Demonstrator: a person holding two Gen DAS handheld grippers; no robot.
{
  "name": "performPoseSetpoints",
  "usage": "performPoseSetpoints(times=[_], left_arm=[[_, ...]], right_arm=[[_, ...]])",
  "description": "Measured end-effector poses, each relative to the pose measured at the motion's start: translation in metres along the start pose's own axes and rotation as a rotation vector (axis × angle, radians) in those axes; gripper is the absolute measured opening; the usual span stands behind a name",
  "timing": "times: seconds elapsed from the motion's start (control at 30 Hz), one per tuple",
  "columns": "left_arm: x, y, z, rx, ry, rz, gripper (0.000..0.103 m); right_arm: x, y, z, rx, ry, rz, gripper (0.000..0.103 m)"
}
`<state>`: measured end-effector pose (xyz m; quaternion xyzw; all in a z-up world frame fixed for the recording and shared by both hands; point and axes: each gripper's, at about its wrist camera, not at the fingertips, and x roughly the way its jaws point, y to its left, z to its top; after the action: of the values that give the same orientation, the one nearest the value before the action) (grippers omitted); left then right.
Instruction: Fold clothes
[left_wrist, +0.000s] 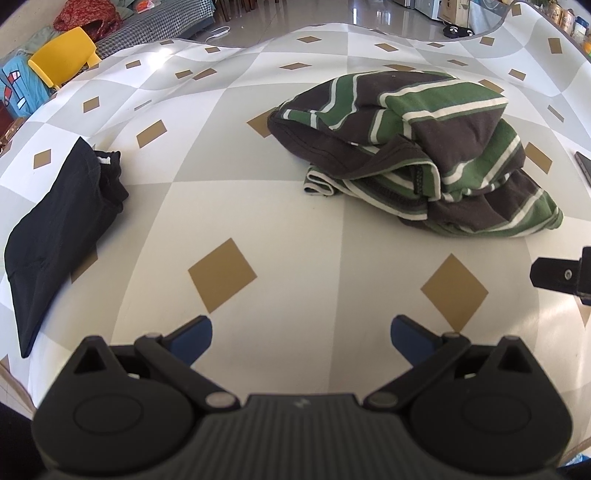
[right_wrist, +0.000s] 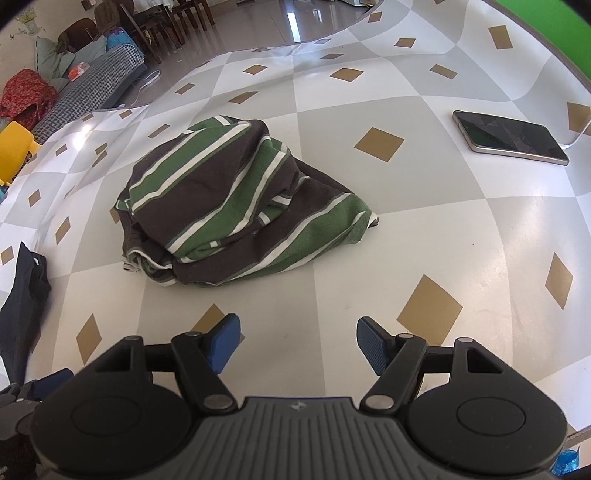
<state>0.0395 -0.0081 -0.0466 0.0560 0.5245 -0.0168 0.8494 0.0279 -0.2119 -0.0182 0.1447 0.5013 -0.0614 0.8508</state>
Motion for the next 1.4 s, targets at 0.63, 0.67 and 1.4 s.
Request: performPoseSetpoints(times=[0.63,0.67,1.4], left_arm=[[-0.011,0.008,-0.005,-0.031,-0.007,-0.001,0.103],[-0.012,0.008,-0.005,-0.031,-0.009,-0.001,0.103],[-0.029,-0.015,0.049,-0.007,-0.014,-0.068,0.103]], right_arm=[[-0.011,-0.001,-0.006,0.012,-0.021,0.047,0.069],[-0.012,0.000,-0.006,0.009,-0.024,0.050,0.069],[-0.015,-0.015,0.020,-0.039,0.042,0.039,0.069]])
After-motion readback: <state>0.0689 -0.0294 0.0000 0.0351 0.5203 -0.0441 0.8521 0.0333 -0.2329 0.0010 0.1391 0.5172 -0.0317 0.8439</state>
